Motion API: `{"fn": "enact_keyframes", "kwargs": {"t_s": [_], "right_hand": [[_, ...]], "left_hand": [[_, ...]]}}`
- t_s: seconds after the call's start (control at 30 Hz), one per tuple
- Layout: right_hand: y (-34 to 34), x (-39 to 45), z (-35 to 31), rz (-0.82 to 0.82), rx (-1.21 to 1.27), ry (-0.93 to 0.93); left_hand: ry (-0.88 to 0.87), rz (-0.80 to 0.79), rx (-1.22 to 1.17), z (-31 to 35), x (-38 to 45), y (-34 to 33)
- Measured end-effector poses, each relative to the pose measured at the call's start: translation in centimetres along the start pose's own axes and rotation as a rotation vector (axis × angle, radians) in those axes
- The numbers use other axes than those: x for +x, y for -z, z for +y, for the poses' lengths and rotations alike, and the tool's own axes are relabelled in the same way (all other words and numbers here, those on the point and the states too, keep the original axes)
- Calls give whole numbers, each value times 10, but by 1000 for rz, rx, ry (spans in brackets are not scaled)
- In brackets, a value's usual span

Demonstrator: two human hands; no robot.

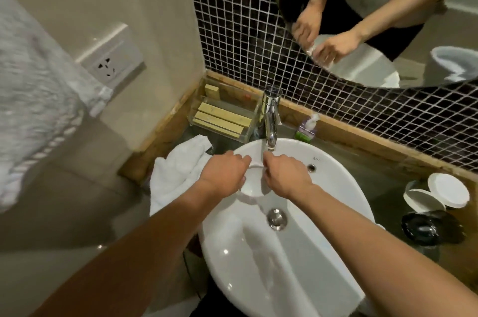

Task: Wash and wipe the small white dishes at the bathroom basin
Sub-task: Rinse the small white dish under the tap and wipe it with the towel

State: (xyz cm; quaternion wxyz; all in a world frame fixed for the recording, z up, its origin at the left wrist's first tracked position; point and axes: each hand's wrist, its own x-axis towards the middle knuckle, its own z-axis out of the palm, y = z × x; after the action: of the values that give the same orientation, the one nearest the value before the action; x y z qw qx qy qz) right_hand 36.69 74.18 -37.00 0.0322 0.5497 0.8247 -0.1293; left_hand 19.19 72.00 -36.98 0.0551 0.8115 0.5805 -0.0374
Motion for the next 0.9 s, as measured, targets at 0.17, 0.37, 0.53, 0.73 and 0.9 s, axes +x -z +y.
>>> {"fn": "enact_keyframes", "kwargs": {"t_s": [0.17, 0.37, 0.53, 0.73, 0.9], "right_hand": [[8, 16, -23, 42, 70, -7], [14, 33, -42, -14, 117, -64], [11, 41, -44, -42, 143, -112], [2, 46, -43, -116, 120, -129], [2, 47, -46, -152, 108, -136]], "left_hand": [[211, 22, 6, -49, -29, -9], [370, -125, 6, -96, -59, -39], [386, -333, 79, -113, -66, -64], [402, -301, 115, -107, -54, -69], [399, -172, 9, -107, -47, -57]]}}
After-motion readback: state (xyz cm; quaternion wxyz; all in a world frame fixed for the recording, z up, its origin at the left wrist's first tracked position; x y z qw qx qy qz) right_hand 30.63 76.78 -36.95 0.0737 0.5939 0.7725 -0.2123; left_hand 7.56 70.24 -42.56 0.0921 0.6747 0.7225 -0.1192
